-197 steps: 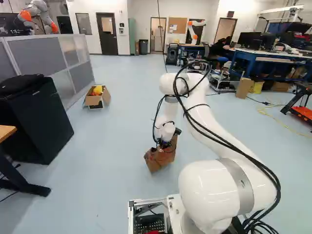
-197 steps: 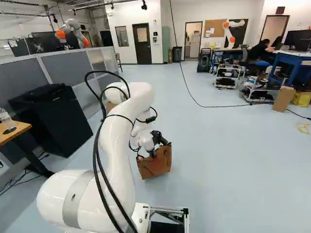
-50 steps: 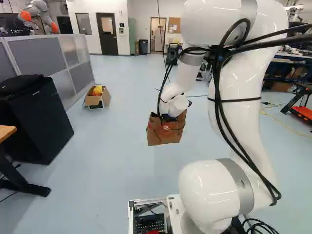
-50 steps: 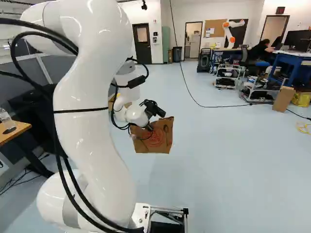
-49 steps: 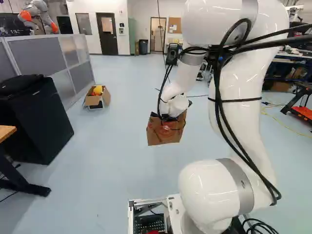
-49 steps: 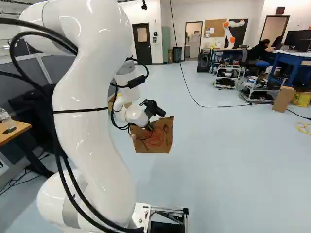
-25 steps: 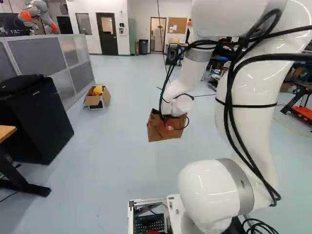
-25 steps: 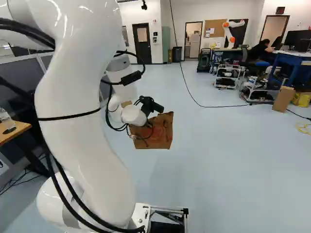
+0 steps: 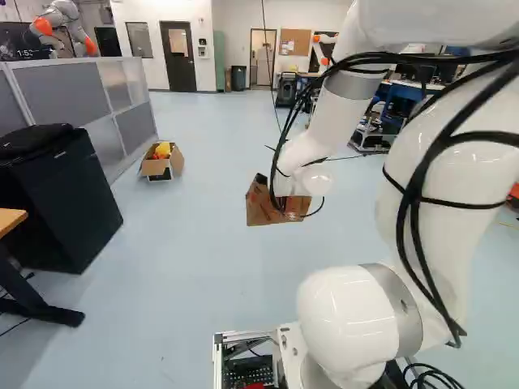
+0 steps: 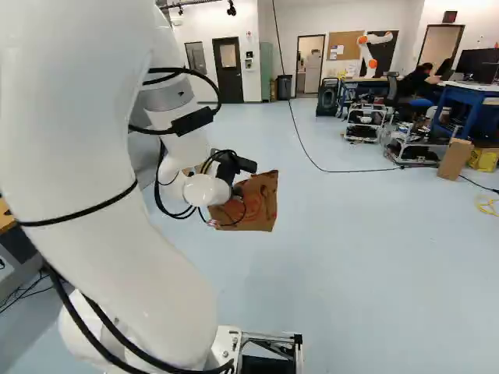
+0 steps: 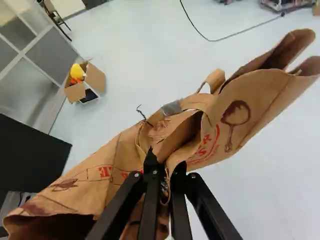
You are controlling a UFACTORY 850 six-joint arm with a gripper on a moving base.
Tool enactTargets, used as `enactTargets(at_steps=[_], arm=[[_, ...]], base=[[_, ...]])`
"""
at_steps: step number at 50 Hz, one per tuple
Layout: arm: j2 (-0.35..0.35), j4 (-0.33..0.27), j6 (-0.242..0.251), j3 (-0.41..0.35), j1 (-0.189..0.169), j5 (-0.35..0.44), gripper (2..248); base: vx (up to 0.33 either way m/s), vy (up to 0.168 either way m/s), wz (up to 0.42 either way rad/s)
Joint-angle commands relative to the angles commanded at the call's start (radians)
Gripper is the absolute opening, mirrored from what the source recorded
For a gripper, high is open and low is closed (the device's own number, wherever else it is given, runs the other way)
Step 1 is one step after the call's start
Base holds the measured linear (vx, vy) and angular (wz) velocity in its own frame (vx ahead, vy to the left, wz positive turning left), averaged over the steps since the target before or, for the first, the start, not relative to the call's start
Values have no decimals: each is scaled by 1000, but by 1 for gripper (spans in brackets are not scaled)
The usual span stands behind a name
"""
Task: Pick up the grocery bag from the ground
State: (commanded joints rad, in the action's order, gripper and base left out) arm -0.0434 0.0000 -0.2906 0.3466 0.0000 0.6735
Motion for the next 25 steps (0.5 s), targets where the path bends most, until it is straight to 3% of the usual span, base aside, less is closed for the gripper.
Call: enactTargets(at_steps=[25], arm=[[177, 0, 160, -143, 0, 110, 25]], base=[[0, 0, 0]])
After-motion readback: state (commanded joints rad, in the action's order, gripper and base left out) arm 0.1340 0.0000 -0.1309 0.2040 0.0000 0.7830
